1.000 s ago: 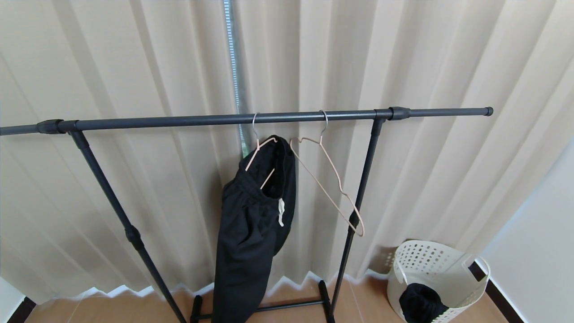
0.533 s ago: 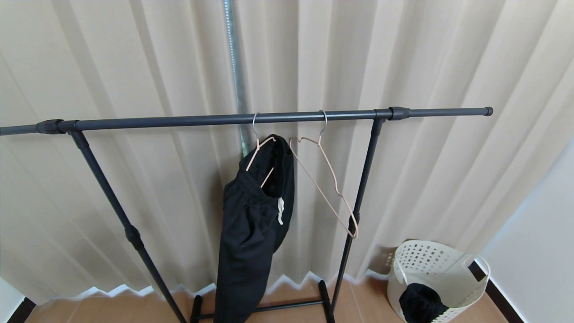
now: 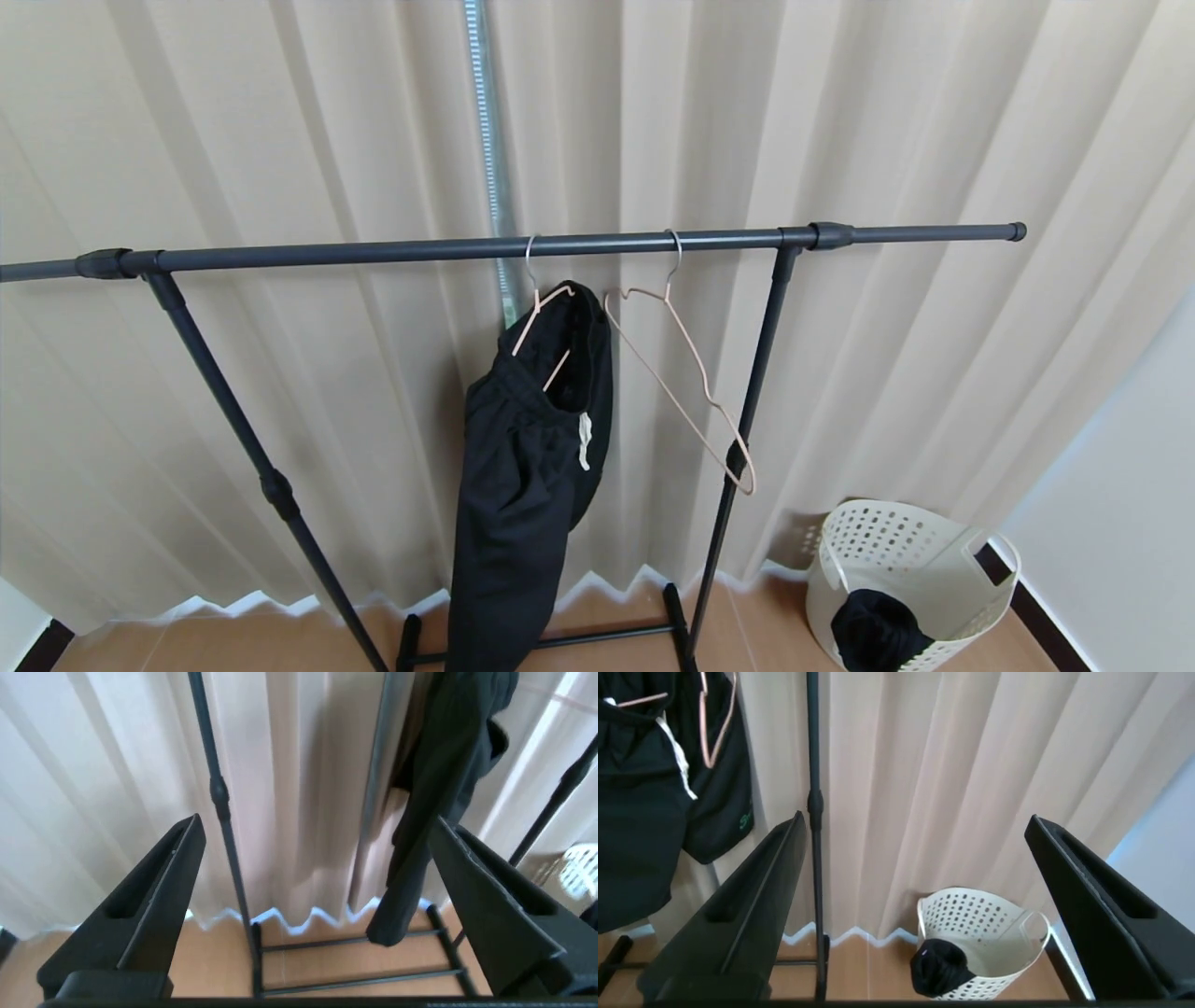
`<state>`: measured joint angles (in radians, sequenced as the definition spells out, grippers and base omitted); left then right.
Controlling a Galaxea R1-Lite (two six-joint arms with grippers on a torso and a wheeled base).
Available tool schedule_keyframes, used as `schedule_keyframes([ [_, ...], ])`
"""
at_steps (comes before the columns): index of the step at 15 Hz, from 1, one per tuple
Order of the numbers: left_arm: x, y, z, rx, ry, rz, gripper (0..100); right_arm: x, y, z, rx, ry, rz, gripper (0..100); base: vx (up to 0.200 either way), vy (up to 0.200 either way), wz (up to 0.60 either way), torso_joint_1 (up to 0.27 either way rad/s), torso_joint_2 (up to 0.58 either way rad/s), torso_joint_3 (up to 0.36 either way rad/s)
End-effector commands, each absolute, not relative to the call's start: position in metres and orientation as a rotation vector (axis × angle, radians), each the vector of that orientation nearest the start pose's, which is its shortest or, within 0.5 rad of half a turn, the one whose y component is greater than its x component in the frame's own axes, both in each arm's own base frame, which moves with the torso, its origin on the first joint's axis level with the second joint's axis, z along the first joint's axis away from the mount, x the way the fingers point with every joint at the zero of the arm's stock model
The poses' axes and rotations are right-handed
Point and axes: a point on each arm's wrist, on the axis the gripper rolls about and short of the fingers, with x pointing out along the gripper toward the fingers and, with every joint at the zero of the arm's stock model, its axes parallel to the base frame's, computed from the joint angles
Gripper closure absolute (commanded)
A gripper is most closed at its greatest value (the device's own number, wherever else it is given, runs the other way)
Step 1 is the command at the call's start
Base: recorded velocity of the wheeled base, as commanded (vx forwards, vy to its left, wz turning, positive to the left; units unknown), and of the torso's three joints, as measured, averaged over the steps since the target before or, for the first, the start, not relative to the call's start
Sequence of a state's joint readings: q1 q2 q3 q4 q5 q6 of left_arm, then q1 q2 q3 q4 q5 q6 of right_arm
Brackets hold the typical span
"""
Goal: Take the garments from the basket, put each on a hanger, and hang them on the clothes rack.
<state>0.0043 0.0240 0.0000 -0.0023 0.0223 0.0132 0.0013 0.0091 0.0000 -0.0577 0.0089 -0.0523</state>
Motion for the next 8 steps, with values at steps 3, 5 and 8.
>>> schedule_keyframes([
  [3, -0.022, -0.0002, 0.076, 0.011, 0.008, -0.002, 0, -0.022, 0.0009, 0.0814, -0.03, -0.044, 0.047, 0, 0.0, 0.0, 0.0, 0.0, 0.0, 0.0],
  [5, -0.0219, -0.0008, 0.0758, 0.024, 0.012, -0.025, 0, -0.0221, 0.0009, 0.0809, -0.036, -0.041, 0.048, 0, 0.0, 0.0, 0.0, 0.0, 0.0, 0.0],
  [8, -0.022, -0.0009, 0.0757, 0.024, 0.01, -0.031, 0, -0.0222, 0.0009, 0.081, -0.036, -0.044, 0.048, 0, 0.0, 0.0, 0.0, 0.0, 0.0, 0.0],
])
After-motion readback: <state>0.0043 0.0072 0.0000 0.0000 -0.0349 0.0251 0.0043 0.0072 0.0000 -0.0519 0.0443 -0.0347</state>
